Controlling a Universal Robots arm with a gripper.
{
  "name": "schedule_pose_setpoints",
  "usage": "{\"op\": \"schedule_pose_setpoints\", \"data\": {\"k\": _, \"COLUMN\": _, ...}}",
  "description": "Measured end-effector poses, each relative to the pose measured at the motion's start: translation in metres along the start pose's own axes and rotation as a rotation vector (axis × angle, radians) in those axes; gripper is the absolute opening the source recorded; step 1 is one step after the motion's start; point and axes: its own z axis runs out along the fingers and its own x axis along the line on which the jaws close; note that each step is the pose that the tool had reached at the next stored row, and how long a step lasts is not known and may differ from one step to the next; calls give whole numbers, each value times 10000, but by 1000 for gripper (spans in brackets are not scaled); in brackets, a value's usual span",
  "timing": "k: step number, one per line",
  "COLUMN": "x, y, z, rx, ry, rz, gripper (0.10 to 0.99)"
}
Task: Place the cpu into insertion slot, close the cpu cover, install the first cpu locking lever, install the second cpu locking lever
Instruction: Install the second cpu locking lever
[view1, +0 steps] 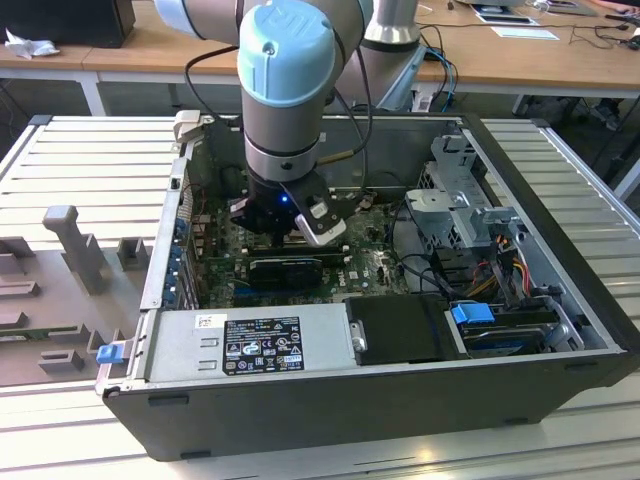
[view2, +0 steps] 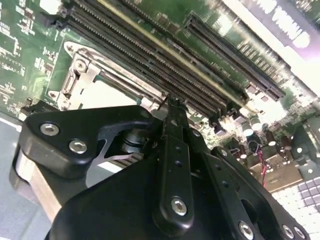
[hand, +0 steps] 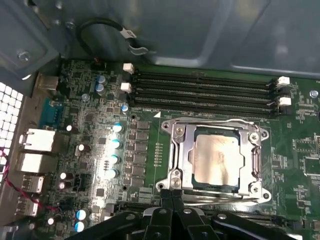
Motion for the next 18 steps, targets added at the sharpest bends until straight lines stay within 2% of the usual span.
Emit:
{"op": "schedule_pose_setpoints", "data": {"k": 2, "x": 1, "y": -14, "z": 27, "rx": -178, "ry": -14, "rz": -2, "gripper": 106}}
{"op": "schedule_pose_setpoints", "data": {"k": 5, "x": 2, "y": -24, "z": 55, "rx": -366, "ry": -29, "rz": -5, "gripper": 106}}
{"op": "schedule_pose_setpoints", "data": {"k": 10, "x": 26, "y": -69, "z": 82, "rx": -613, "ry": -49, "rz": -10, "gripper": 106}}
{"op": "schedule_pose_setpoints", "data": {"k": 11, "x": 41, "y": -78, "z": 88, "rx": -751, "ry": -58, "rz": -17, "gripper": 106}}
{"op": "schedule_pose_setpoints", "data": {"k": 12, "x": 45, "y": -81, "z": 97, "rx": -816, "ry": -64, "rz": -16, "gripper": 106}}
{"op": "schedule_pose_setpoints", "data": {"k": 18, "x": 53, "y": -92, "z": 143, "rx": -1063, "ry": -84, "rz": -22, "gripper": 106}}
